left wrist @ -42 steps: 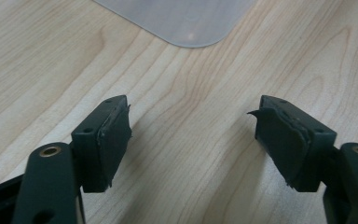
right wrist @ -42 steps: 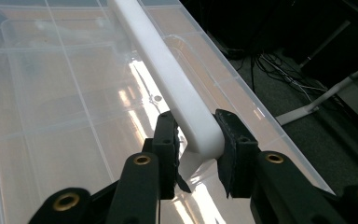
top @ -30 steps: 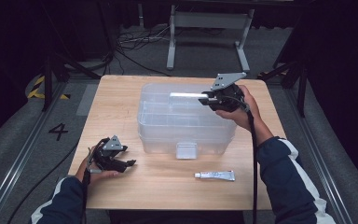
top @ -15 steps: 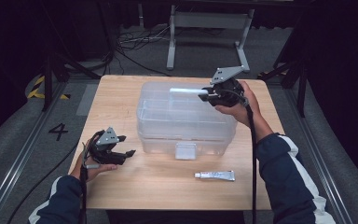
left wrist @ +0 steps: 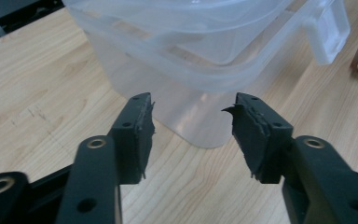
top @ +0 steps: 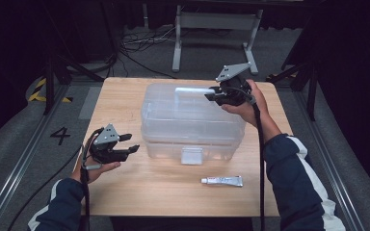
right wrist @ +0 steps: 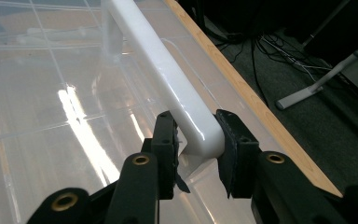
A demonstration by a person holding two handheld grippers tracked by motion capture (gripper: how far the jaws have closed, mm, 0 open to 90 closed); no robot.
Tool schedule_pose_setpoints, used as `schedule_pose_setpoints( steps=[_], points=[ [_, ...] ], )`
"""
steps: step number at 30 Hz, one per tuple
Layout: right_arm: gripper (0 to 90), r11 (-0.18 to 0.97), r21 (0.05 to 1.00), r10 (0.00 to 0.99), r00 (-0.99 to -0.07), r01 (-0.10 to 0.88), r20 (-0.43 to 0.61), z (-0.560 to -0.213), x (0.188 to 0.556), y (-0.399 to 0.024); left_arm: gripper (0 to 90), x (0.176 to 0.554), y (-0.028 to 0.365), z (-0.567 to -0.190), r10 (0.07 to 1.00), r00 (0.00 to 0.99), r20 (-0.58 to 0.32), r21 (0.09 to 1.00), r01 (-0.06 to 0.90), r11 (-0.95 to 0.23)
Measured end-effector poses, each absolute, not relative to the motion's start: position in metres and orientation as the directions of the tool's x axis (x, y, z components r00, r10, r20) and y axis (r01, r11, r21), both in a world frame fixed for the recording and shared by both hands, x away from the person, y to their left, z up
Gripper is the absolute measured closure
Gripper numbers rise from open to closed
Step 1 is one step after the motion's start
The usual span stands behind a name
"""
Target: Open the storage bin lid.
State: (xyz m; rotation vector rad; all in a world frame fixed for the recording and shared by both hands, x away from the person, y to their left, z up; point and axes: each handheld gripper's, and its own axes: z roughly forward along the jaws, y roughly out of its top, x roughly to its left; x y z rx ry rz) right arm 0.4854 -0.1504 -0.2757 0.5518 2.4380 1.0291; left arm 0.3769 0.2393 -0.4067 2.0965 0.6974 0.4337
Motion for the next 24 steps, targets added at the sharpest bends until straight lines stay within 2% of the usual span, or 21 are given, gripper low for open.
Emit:
schedule_pose_setpoints(
  steps=[11, 20, 24],
  points=[
    [70.2, 0.651, 0.732, 0.515, -0.825, 0.2, -0.232, -0.273, 0.489, -0.15, 73.3, 0.385, 0.229, -0.399, 0.608, 0.794, 0.011, 0.842, 0.321, -0.434],
    [70.2, 0.657, 0.724, 0.515, -0.826, 0.209, -0.229, -0.271, 0.489, -0.149, 85.3, 0.392, 0.217, -0.397, 0.601, 0.799, 0.015, 0.848, 0.308, -0.431],
    [70.1, 0.654, 0.727, 0.519, -0.824, 0.209, -0.229, -0.272, 0.49, -0.149, 87.4, 0.394, 0.217, -0.396, 0.605, 0.796, 0.026, 0.85, 0.301, -0.433]
  ],
)
